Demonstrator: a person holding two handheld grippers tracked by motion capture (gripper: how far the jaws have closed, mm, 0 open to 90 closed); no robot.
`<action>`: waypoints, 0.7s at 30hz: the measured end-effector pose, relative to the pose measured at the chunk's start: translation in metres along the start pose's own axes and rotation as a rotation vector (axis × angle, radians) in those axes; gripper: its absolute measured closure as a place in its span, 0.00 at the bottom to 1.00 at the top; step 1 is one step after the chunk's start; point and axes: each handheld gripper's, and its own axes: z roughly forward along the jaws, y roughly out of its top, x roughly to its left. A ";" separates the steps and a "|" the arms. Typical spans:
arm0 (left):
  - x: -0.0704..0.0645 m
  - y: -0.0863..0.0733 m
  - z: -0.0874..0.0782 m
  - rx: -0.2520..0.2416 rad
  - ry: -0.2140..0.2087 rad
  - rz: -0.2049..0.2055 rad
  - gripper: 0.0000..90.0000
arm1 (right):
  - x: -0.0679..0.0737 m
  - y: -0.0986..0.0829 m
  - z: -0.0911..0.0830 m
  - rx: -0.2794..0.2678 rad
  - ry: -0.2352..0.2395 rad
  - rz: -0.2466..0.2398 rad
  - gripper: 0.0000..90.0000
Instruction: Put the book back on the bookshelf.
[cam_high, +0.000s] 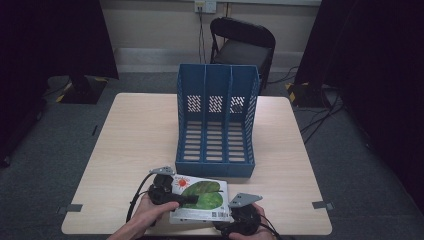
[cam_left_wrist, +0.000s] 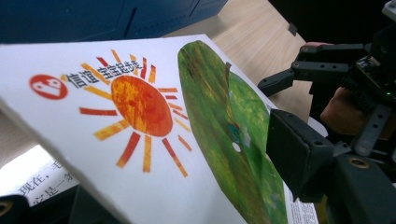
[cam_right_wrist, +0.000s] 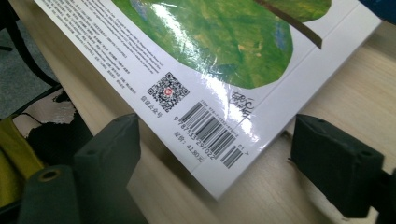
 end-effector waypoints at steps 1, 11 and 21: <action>0.000 0.000 0.000 -0.007 -0.026 -0.004 0.43 | 0.000 0.001 0.001 0.001 0.003 -0.002 0.16; -0.007 0.002 -0.006 -0.009 -0.057 0.076 0.64 | -0.003 0.002 -0.004 0.011 0.057 0.015 0.10; -0.014 0.004 -0.008 -0.033 -0.079 0.132 0.74 | -0.006 0.003 -0.016 -0.008 0.093 0.033 0.13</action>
